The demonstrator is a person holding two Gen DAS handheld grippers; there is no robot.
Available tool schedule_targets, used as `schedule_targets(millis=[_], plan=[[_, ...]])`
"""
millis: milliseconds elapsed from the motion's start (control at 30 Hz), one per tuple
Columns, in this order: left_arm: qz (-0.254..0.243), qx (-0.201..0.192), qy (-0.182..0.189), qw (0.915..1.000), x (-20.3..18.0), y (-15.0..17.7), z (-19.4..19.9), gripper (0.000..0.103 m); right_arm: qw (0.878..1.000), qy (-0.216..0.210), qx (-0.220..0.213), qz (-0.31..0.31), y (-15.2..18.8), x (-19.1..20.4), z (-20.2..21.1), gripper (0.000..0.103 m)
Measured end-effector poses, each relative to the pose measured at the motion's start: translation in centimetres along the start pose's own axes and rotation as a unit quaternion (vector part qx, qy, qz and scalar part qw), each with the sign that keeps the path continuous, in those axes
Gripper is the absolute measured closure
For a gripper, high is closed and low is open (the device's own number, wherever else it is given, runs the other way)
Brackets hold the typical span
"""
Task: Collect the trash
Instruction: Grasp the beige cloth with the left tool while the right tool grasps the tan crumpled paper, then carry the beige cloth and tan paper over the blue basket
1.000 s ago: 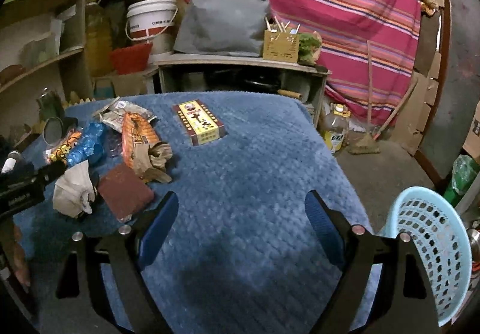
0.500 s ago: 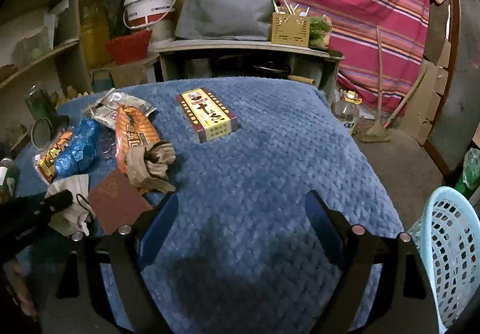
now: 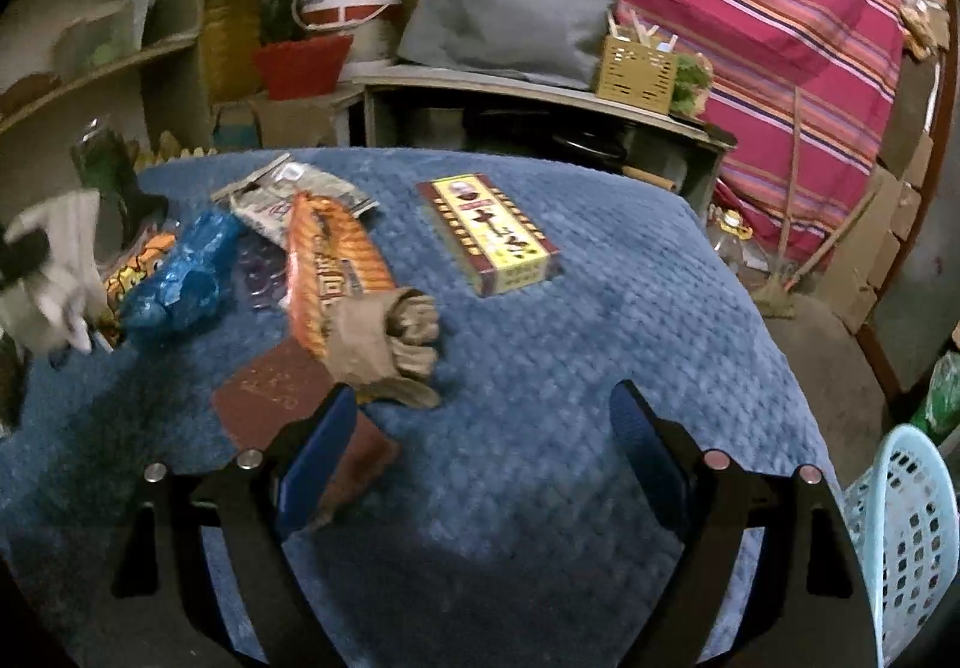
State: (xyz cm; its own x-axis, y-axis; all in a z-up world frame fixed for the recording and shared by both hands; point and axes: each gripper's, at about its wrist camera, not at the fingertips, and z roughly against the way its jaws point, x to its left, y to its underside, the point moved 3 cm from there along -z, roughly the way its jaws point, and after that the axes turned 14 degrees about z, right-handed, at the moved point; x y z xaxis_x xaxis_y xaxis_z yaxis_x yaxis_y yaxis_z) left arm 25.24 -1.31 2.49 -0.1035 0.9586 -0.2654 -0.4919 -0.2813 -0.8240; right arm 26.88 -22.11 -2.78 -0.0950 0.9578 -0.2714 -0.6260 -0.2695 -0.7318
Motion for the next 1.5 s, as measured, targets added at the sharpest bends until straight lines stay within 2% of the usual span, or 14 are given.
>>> schedule_targets(millis=[200,333,400,533,567,600,800,967,1200,1333,1500], plan=[[0.026,-0.009,-0.008,0.9996,1.1,-0.9,-0.4,0.084,1.000,-0.005,0.003,0.021,-1.6,1.8,-1.1,0.018],[0.047,-0.002,-0.012,0.9988,2.0,-1.0,-0.9,0.084,0.999,-0.012,0.017,0.027,-2.1,2.1,-2.3,0.020],[0.053,-0.001,-0.017,0.9984,2.5,-0.9,-1.2,0.084,0.999,-0.020,0.027,0.024,-2.1,2.1,-2.9,0.033],[0.053,-0.002,-0.019,0.9984,2.4,-1.0,-1.3,0.084,0.998,-0.043,0.043,0.020,-1.9,2.3,-3.7,0.047],[0.051,-0.003,-0.019,0.9985,2.5,-1.0,-1.3,0.084,0.998,-0.047,0.045,0.023,-1.9,2.4,-3.9,0.059],[0.049,-0.004,-0.018,0.9986,2.5,-1.0,-1.4,0.084,0.997,-0.051,0.048,0.026,-2.0,2.6,-4.0,0.063],[0.046,-0.003,-0.021,0.9987,2.3,-0.9,-1.5,0.084,0.998,-0.048,0.039,0.024,-2.0,2.4,-3.5,0.063],[0.049,-0.001,-0.019,0.9986,2.2,-0.8,-1.6,0.084,0.999,-0.037,0.020,0.010,-1.7,0.2,-1.3,0.063],[0.019,-0.009,-0.023,0.9995,0.7,0.0,-1.5,0.084,1.000,-0.023,0.019,0.009,0.4,-2.8,0.5,0.063],[0.003,-0.007,-0.010,0.9999,-0.8,0.6,-0.7,0.084,1.000,-0.013,0.019,0.007,2.0,-4.8,1.6,0.063],[-0.021,-0.013,0.023,0.9994,-3.9,1.3,1.4,0.084,1.000,0.006,0.005,-0.008,3.8,-8.7,4.5,0.063]])
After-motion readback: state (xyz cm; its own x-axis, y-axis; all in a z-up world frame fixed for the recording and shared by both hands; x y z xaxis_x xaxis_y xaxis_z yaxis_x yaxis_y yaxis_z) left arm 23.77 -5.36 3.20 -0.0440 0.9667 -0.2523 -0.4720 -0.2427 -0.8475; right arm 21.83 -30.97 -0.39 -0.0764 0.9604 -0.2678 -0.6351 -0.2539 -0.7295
